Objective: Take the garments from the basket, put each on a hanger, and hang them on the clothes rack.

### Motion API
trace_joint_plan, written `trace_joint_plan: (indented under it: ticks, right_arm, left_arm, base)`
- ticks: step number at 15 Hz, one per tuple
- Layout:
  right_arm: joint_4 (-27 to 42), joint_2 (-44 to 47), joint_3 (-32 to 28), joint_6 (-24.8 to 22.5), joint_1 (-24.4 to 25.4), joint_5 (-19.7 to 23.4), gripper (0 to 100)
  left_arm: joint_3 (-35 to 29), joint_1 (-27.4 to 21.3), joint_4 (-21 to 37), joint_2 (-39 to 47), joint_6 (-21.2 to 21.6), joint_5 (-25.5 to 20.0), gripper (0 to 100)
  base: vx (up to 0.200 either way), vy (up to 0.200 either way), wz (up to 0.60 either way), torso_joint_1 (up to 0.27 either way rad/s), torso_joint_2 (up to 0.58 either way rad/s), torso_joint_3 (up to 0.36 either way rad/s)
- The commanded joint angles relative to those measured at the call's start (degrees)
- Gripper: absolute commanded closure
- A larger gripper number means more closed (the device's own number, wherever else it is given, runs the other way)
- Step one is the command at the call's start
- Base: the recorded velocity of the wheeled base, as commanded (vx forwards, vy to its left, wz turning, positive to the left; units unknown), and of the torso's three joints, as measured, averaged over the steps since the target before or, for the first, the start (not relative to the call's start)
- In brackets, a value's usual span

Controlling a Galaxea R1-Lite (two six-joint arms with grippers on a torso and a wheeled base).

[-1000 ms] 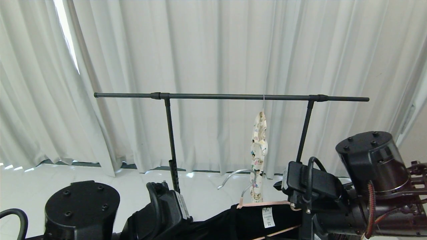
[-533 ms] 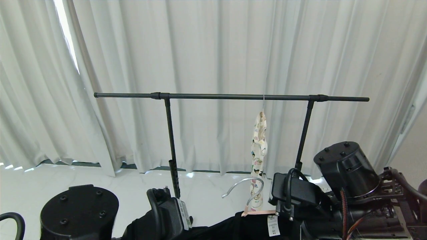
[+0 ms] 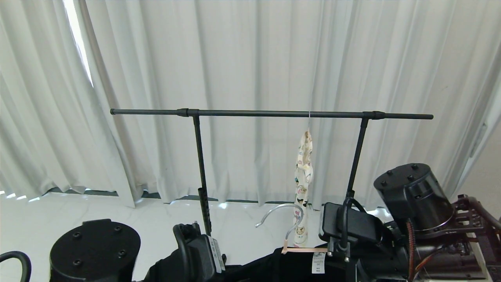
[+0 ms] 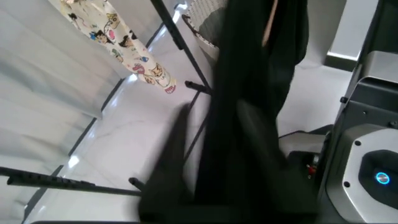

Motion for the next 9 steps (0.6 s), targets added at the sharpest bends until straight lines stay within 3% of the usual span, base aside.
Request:
trace_joint_plan:
  ticks: [1, 5, 7, 9]
  right_arm:
    - [-0.23, -1.7, 0.14, -0.38, -0.05, 0.08, 100]
    - [-1.73, -5.04, 0.32, -1.44, -0.49, 0.0, 100]
    - [-2.26, -6.36, 0.41, -3.37, -2.15, -0.09, 100]
    - [-2.87, -8.38, 0.41, -4.77, -4.44, 0.08, 100]
  left_arm:
    - [0.1, 0.09, 0.03, 0.21, 0.01, 0.22, 0]
    - [0.01, 1.33, 0.03, 0.21, -0.08, 1.1, 0]
    - [1.24, 4.14, 0.03, -0.23, -0.08, 1.1, 0]
    - [3.61, 10.03, 0.03, -0.59, -0.08, 1.1, 0]
  base:
    - [0.0, 0.0, 0.0, 0.0, 0.0, 0.0]
    - [0.0, 0.0, 0.0, 0.0, 0.0, 0.0]
    - [0.0, 0.0, 0.0, 0.0, 0.0, 0.0]
    - [0.0, 0.0, 0.0, 0.0, 0.0, 0.0]
